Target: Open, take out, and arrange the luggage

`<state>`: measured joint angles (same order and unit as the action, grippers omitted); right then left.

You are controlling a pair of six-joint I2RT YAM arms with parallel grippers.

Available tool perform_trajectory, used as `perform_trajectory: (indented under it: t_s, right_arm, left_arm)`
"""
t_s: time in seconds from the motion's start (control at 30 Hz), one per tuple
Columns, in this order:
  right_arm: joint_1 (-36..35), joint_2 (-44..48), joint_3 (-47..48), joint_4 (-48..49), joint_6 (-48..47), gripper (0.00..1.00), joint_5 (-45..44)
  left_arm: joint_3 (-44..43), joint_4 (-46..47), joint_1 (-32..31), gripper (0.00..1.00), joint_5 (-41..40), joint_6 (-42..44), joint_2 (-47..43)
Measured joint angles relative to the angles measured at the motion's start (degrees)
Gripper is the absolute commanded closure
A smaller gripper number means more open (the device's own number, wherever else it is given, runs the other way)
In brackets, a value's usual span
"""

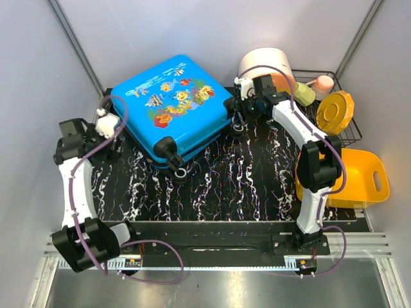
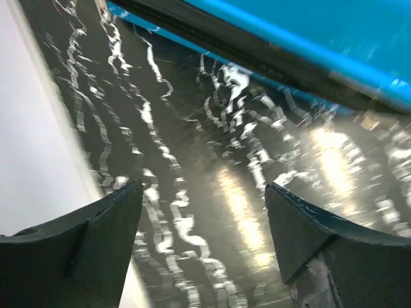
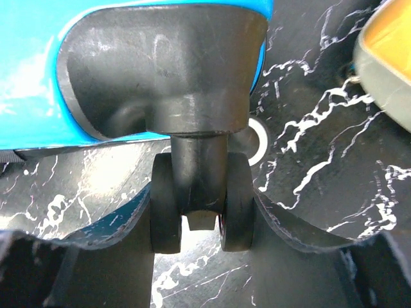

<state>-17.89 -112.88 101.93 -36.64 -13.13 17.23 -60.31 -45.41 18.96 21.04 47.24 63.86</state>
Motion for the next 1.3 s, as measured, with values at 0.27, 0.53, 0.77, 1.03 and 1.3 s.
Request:
perform_trajectory:
  t_s: [0.27, 0.53, 0.77, 1.03, 1.3]
  right_arm:
    - [-2.36, 7.04, -14.03, 5.53, -0.39, 1.00, 2.29]
    - [-16.00, 16.02, -23.61, 3.72, 10.23, 1.00, -0.42]
    - [-26.01, 16.28, -22.80, 1.16, 22.10, 0.25, 1.57]
    - [-20.20, 16.92, -15.13, -3.72, 15.56, 0.08, 12.59]
    - [-4.98, 18.16, -9.27, 1.51, 13.07, 0.19, 16.39]
  left_arm:
    - [-4.61, 0.26, 5.84, 0.01, 14.47, -33.03, 5.68]
    - [-6.19, 3.15, 5.99, 0.01, 16.96, -47.69, 6.75]
    - [-8.09, 5.03, 6.97, 0.01, 14.25, -51.47, 8.70]
    - [-17.62, 6.54, 5.77, 0.11, 15.30, -52.06, 22.03]
    - [-32.37, 6.19, 2.08, 0.15, 16.57, -49.00, 36.72]
